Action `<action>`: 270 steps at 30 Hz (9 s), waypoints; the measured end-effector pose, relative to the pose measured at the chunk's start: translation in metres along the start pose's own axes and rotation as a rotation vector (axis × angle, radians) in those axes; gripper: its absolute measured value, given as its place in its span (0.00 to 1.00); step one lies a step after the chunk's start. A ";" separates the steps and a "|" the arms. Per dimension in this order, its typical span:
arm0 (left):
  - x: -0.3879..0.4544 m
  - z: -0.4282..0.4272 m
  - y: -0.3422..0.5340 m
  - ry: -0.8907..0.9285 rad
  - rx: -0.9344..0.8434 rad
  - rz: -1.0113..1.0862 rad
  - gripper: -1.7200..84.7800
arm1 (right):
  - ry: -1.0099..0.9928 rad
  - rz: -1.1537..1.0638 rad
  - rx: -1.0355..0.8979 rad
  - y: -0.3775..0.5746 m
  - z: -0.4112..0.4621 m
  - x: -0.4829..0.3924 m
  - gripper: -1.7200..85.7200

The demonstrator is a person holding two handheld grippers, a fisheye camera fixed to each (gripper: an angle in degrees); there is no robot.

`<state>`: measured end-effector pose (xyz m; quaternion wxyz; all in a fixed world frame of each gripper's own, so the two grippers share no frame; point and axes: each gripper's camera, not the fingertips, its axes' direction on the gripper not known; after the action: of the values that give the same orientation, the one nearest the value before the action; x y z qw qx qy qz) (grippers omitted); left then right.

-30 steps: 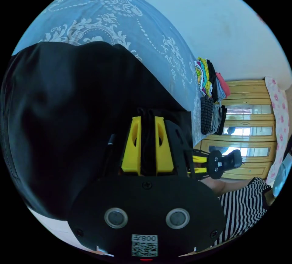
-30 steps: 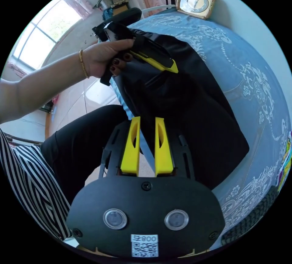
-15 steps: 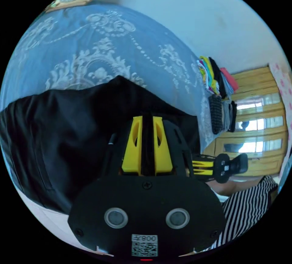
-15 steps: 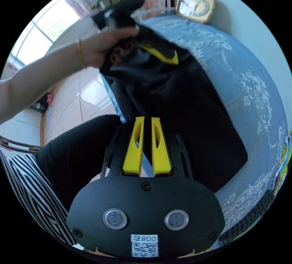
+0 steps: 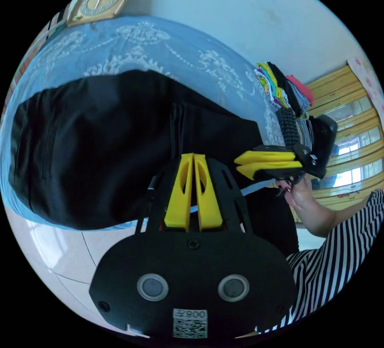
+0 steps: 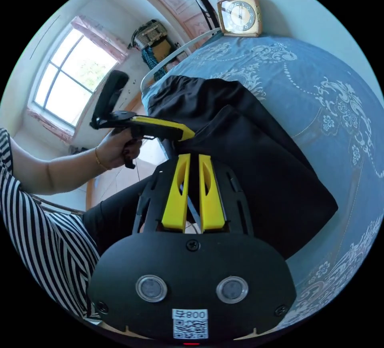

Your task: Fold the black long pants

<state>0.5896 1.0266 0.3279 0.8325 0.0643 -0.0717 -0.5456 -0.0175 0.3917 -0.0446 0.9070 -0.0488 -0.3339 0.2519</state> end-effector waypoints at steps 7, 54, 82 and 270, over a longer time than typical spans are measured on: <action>0.042 0.045 0.023 -0.031 -0.107 -0.009 0.03 | -0.099 0.105 -0.146 0.008 0.030 0.058 0.03; 0.423 0.181 0.161 -0.147 -0.143 0.662 0.05 | -0.474 0.676 0.277 0.235 -0.106 0.339 0.07; 0.226 -0.056 0.196 0.439 0.197 0.435 0.05 | -0.492 0.497 0.458 0.112 -0.231 0.155 0.05; -0.524 -0.080 0.334 1.086 0.304 -0.734 0.18 | -0.743 0.574 0.103 0.040 0.133 0.096 0.05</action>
<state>0.6988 1.6418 0.2856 0.4925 0.4664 0.3074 -0.6674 -0.0555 0.4629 0.1034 0.6211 -0.0009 -0.5958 0.5092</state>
